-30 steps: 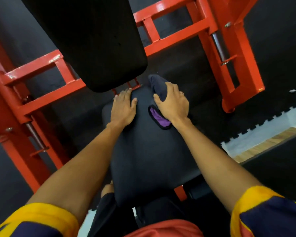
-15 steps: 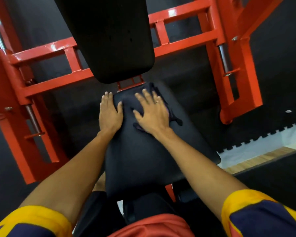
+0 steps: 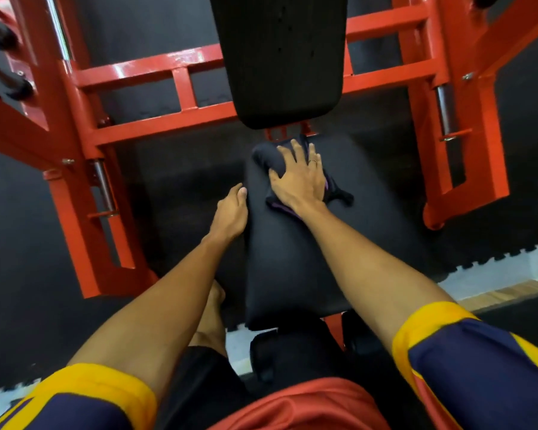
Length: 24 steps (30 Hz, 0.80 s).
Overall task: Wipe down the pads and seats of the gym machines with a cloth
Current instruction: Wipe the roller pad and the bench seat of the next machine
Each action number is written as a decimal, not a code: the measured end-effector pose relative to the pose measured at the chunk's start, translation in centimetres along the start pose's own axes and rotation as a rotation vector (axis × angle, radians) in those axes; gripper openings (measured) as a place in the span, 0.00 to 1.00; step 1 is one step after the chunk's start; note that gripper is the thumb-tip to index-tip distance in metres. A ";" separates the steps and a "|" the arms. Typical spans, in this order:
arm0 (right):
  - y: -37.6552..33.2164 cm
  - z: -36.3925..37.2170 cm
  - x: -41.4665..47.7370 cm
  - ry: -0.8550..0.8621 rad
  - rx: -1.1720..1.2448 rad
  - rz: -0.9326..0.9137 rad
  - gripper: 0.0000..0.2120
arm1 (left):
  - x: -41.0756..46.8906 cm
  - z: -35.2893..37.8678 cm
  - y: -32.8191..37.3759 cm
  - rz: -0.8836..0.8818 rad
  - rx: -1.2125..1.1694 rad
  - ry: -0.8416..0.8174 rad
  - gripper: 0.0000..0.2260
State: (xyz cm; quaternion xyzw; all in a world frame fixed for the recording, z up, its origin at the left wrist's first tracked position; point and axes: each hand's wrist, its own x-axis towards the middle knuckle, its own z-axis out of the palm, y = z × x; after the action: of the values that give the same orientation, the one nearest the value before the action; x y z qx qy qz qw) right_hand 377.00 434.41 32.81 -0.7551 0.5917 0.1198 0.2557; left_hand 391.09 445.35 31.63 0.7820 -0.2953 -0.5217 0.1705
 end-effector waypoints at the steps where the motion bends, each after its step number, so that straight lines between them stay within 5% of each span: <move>1: -0.9 0.3 -0.2 0.007 0.005 0.008 0.30 | -0.3 -0.5 -0.5 0.012 0.005 0.011 0.23; 12: -6.5 3.6 -10.1 -0.061 0.004 -0.136 0.30 | -3.9 -5.8 -3.4 0.028 0.128 -0.129 0.15; 19: -9.6 1.5 -14.4 0.074 0.478 0.021 0.26 | -7.9 -8.7 -3.2 0.046 -0.231 -0.196 0.04; 24: -12.1 -0.7 -16.4 0.162 0.765 0.085 0.33 | -11.2 -12.5 -0.8 0.140 -0.225 -0.233 0.10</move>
State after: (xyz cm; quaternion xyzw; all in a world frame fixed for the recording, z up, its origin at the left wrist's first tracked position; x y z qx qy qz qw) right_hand 384.05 449.77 44.27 -0.5871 0.6425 -0.1589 0.4661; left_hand 399.61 452.58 44.12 0.6697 -0.3064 -0.6255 0.2576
